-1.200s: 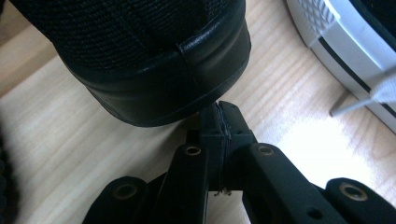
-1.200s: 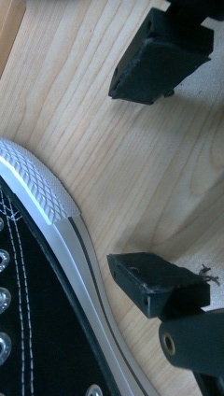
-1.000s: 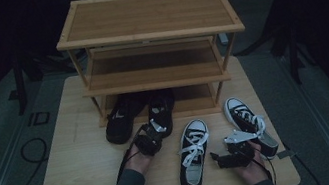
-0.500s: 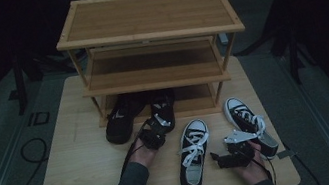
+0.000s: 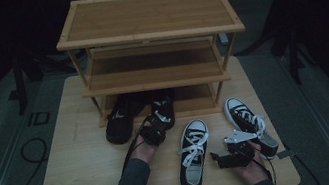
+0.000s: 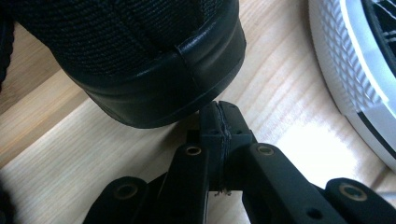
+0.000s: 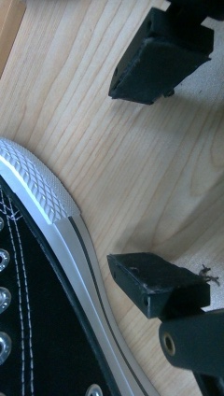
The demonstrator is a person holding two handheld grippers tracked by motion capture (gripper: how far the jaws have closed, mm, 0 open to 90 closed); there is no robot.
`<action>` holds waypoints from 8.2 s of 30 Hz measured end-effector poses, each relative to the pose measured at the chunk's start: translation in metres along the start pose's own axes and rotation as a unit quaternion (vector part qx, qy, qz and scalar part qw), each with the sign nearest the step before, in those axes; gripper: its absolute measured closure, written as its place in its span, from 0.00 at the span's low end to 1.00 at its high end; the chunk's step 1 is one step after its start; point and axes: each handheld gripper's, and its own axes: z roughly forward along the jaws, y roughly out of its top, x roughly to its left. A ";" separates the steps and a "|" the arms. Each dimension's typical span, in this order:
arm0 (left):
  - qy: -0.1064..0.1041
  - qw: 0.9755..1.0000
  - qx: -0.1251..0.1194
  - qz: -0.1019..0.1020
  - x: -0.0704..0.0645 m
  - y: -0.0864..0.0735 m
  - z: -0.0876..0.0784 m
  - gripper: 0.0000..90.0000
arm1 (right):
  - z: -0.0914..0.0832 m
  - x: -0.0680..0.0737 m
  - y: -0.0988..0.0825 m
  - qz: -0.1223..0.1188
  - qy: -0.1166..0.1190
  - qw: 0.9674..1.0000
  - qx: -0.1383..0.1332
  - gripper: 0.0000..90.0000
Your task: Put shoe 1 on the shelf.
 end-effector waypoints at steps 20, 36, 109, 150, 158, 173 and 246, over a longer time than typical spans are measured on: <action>0.001 1.000 0.002 -0.005 0.005 0.020 0.015 0.99 | 0.000 0.000 0.000 0.000 0.000 1.000 0.000 0.19; 0.005 1.000 -0.019 -0.007 0.011 -0.007 -0.019 0.89 | 0.000 0.000 0.000 0.000 0.000 1.000 0.000 0.19; 0.048 0.987 -0.016 -0.151 0.101 -0.084 -0.045 1.00 | 0.000 0.000 0.000 0.000 0.000 1.000 0.000 0.19; 0.005 0.995 -0.026 -0.098 0.071 -0.059 -0.032 0.77 | 0.000 0.005 0.006 0.013 -0.012 1.000 0.011 0.34; 0.001 0.995 -0.033 -0.091 0.065 -0.069 -0.036 0.75 | -0.002 0.009 0.019 0.005 -0.016 1.000 0.011 0.88; -0.005 0.996 -0.033 -0.088 0.060 -0.076 -0.040 0.74 | 0.016 0.007 0.044 0.003 -0.013 1.000 0.017 1.00; -0.013 0.992 -0.057 -0.113 0.069 -0.098 -0.042 0.68 | -0.021 0.040 0.071 -0.083 0.041 0.992 0.089 0.96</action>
